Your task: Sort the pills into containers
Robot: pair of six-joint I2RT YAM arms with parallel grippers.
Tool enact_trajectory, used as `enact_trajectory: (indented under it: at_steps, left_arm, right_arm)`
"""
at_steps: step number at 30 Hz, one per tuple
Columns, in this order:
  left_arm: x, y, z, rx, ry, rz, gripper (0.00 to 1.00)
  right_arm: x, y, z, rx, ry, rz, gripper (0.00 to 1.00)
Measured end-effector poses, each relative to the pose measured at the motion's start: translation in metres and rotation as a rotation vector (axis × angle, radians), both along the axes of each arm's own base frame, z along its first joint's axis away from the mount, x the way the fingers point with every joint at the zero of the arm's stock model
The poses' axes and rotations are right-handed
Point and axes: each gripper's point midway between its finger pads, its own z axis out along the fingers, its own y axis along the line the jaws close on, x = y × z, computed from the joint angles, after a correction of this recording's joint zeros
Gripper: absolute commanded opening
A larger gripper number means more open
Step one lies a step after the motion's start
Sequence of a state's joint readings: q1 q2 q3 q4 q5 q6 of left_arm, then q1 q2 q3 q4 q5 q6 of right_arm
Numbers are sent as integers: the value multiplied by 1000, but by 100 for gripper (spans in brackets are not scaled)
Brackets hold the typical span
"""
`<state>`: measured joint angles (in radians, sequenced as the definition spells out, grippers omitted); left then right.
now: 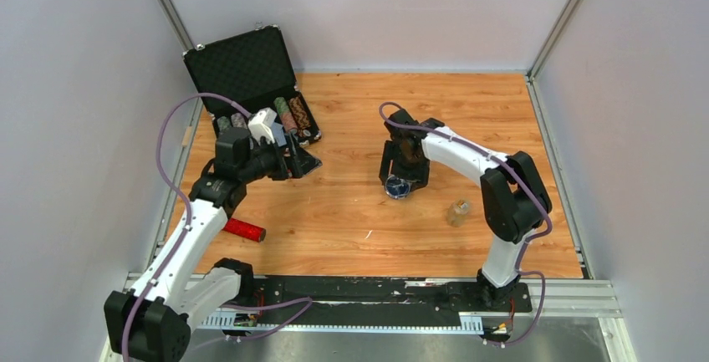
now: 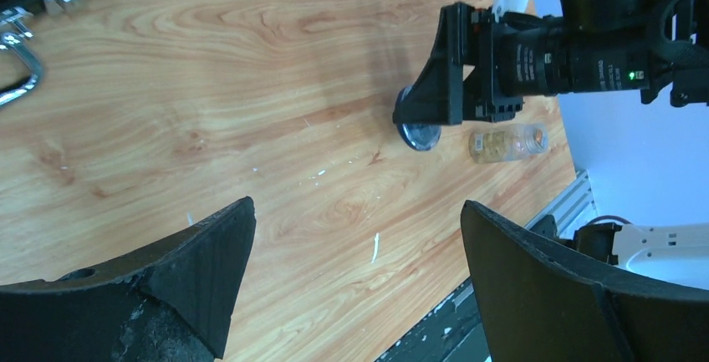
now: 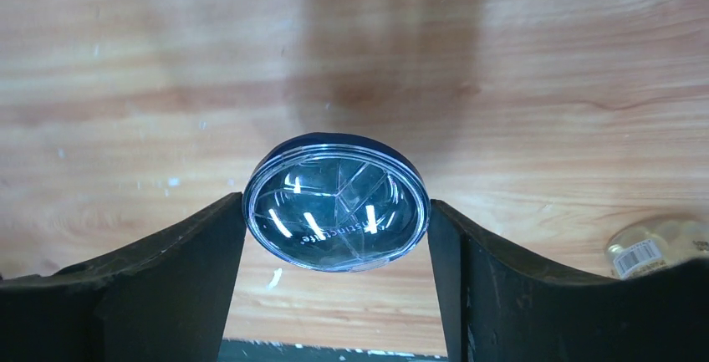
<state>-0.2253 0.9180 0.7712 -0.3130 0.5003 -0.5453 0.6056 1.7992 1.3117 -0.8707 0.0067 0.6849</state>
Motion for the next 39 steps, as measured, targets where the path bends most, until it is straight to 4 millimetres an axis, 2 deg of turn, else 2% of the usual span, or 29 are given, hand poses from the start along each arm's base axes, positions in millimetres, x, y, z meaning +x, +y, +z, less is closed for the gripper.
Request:
enact_trajectory:
  at_steps: [3, 7, 9, 13, 16, 19, 23, 27, 30, 32, 36, 39]
  left_arm:
    - [4, -8, -12, 7, 40, 3, 100]
    - [8, -12, -17, 14, 50, 9, 100]
    - [10, -11, -17, 17, 43, 16, 100]
    - [13, -6, -18, 38, 33, 38, 100]
    - [14, 0, -9, 51, -12, 67, 100]
    - [11, 8, 12, 50, -100, 104, 100]
    - [9, 16, 32, 47, -183, 145, 100]
    - [11, 18, 29, 57, -174, 157, 100]
    - [13, 18, 23, 67, -152, 161, 100]
    - [14, 18, 21, 70, -147, 162, 100]
    - [14, 19, 19, 74, -141, 164, 100]
    - [13, 19, 15, 80, -125, 163, 100]
  right_arm:
    - [14, -8, -7, -37, -3, -94, 68]
    - [15, -10, -22, -84, 5, -102, 68]
    - [18, -8, -25, -87, -11, -37, 63]
    - [24, 3, -24, -41, -66, 174, 66]
    - [26, 5, -25, -33, -99, 330, 73]
    - [28, 4, -27, -41, -123, 458, 79]
    - [28, 3, -28, -60, -147, 579, 99]
    - [28, 2, -29, -84, -159, 636, 100]
    - [30, -2, -25, -119, -153, 587, 100]
    - [32, -3, -15, -127, -143, 508, 100]
    - [39, 10, 11, -70, -132, 290, 98]
    - [35, 16, 17, -24, -100, 92, 96]
